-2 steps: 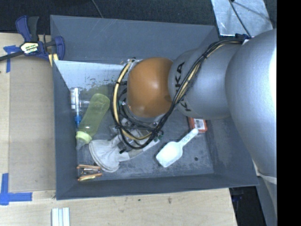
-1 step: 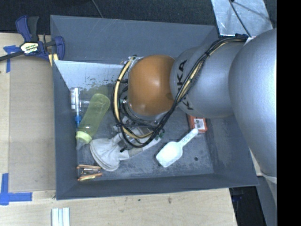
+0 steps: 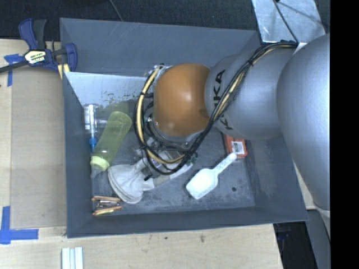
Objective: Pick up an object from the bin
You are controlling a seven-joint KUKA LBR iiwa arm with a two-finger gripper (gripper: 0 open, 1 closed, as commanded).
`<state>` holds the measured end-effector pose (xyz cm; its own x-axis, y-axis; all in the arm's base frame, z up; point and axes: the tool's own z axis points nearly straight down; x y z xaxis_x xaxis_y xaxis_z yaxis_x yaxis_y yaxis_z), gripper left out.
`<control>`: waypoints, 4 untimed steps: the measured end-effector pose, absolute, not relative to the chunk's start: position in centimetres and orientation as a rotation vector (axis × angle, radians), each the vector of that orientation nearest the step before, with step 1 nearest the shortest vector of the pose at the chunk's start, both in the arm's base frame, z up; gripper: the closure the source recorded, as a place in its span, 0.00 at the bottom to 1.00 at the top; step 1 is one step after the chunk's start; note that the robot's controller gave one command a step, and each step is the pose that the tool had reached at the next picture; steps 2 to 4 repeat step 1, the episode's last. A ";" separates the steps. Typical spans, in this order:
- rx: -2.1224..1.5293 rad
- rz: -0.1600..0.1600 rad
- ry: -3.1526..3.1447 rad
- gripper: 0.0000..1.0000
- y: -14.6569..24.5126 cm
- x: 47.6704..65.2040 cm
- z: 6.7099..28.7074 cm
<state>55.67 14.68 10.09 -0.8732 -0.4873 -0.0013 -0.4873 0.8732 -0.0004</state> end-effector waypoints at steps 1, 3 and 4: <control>-0.792 0.000 3.044 1.00 14.7 55.5 12.0; -0.792 0.000 3.044 1.00 14.7 55.5 12.0; -0.792 0.000 3.044 1.00 14.7 55.5 12.0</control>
Offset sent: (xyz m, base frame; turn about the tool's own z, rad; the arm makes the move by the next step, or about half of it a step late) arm -0.0001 0.0001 0.0147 0.0000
